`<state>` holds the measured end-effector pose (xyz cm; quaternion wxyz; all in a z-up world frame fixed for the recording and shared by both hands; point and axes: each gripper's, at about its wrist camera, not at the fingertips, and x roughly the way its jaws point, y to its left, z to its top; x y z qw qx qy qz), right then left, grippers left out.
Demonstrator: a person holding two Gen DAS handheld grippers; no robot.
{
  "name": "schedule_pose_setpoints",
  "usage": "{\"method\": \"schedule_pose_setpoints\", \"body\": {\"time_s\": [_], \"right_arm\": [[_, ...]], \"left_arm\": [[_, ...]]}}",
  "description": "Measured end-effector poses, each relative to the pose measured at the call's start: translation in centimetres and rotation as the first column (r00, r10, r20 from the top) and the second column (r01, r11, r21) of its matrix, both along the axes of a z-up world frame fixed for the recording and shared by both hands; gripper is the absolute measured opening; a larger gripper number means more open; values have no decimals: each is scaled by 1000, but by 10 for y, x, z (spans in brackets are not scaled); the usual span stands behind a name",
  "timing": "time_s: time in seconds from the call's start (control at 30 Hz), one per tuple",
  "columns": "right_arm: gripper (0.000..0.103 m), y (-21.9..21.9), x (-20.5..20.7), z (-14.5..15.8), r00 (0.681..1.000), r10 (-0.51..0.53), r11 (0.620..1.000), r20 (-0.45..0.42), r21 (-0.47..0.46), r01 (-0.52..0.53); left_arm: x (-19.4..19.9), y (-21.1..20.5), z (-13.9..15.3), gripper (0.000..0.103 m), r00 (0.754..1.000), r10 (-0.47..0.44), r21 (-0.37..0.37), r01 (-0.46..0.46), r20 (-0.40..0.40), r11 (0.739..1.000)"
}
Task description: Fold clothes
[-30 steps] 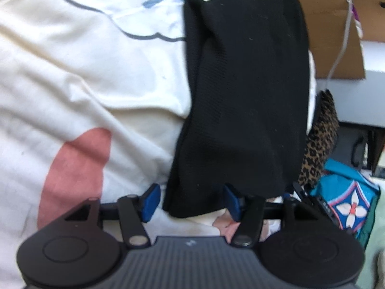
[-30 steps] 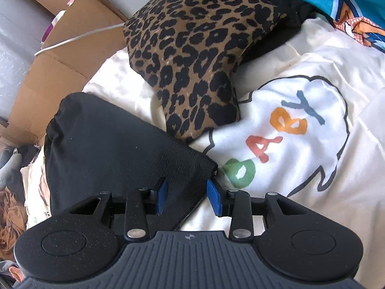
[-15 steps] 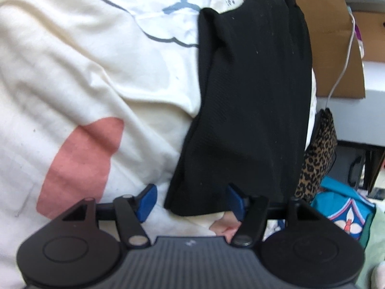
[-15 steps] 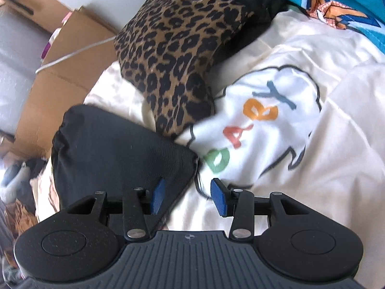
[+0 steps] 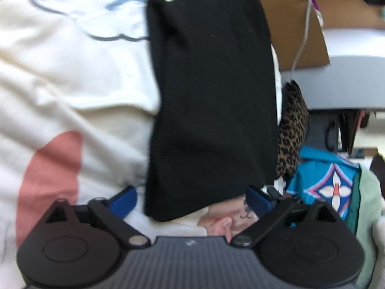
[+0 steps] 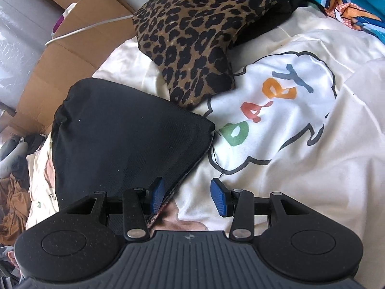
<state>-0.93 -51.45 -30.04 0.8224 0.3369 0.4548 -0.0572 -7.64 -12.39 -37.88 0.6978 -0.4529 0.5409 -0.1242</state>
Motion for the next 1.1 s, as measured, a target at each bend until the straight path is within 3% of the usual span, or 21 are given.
{"method": "schedule_pose_setpoints", "body": {"time_s": [0.1,0.17,0.23,0.27,0.43,0.7,1.0,1.1], "right_arm": [[49,6,1,-1,1000,15,1000,5,-11,-15],[49,11,2,-1,999,34,999,13,-22,-34],[49,17,3,-1,998,54,998,19,-30,-54],[49,18,3,-1,998,58,998,20,-29,-58],[49,19,1,-1,998,56,998,22,-27,-55],[49,15,1,-3,999,46,999,24,-23,-46],[49,11,1,-7,999,44,999,23,-19,-43],[49,10,2,-7,999,47,999,23,-22,-46]], "left_arm": [[8,3,-4,102,1000,-12,-21,12,19,1000],[16,5,-12,94,1000,-3,-43,4,20,999],[19,5,-21,72,1000,9,-86,-8,6,996],[18,11,-20,70,1000,13,-103,-13,4,995],[12,33,-12,69,999,38,-151,-37,3,988],[3,38,-28,68,983,179,-221,-183,-39,958],[23,36,-31,68,982,187,-205,-187,-18,961],[25,43,-24,68,970,242,-204,-232,27,951]]}}
